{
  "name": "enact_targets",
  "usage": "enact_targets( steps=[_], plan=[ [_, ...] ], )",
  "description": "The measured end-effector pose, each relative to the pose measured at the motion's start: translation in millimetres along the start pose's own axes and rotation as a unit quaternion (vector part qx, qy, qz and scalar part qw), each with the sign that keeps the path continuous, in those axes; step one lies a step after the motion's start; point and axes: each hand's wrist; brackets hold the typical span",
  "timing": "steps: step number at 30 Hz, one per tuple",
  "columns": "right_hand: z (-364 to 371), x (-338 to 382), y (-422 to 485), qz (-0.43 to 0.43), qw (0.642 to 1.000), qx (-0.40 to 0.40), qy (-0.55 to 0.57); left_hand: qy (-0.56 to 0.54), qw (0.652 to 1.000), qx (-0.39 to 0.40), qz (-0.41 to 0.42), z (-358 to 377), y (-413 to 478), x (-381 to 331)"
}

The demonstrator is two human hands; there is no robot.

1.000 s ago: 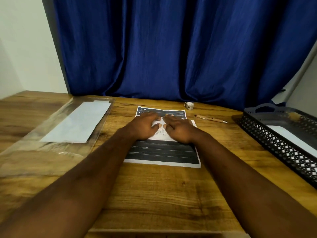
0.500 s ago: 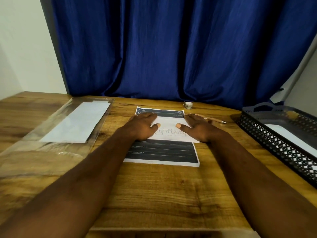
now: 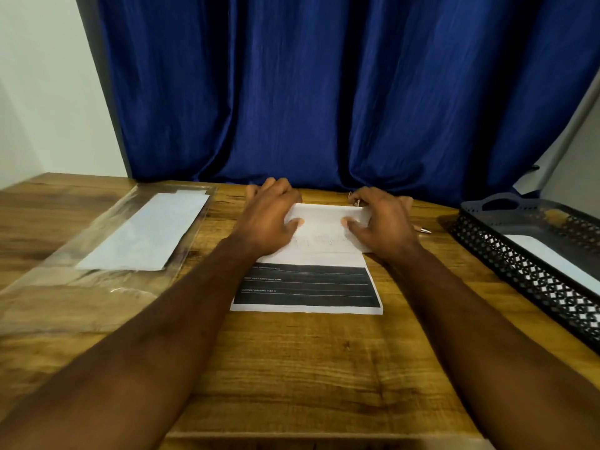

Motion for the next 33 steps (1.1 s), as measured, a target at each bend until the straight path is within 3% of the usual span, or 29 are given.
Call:
enact_targets(
  steps=[2,5,12,18,22,25,29,33],
  plan=[
    [-1,2,0,-0.012,0.999,-0.001,-0.036,0.002,1.000,-0.027,0.009,-2,0,-1],
    [-4,6,-2,-0.024,0.997,0.018,-0.064,-0.010,1.000,-0.006,-0.002,-4,-2,-3],
    [-2,6,-5,0.028,0.980,0.180,-0.077,-0.045,0.985,0.147,-0.079,-2,-9,-2],
    [-1,15,-5,0.042,0.982,0.161,-0.085,-0.071,0.980,0.173,-0.068,3,-9,-4],
    [10,26,-5,0.004,0.986,0.143,-0.087,-0.086,0.972,0.200,-0.093,9,-8,-5],
    [27,40,-4,-0.029,0.973,0.219,-0.063,-0.089,0.962,0.240,-0.094,13,-8,-4],
    [45,56,5,0.000,0.936,0.348,-0.049,-0.057,0.947,0.307,-0.075,15,-7,-3],
    [46,54,9,0.024,0.926,0.371,-0.071,-0.026,0.937,0.338,-0.081,19,-6,-2]
  ],
)
Point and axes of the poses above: each hand's wrist, its own y-axis towards the middle knuckle, its own z-axis out of the palm, x = y × z, and after that the axes turned 2 degrees about y, right-handed
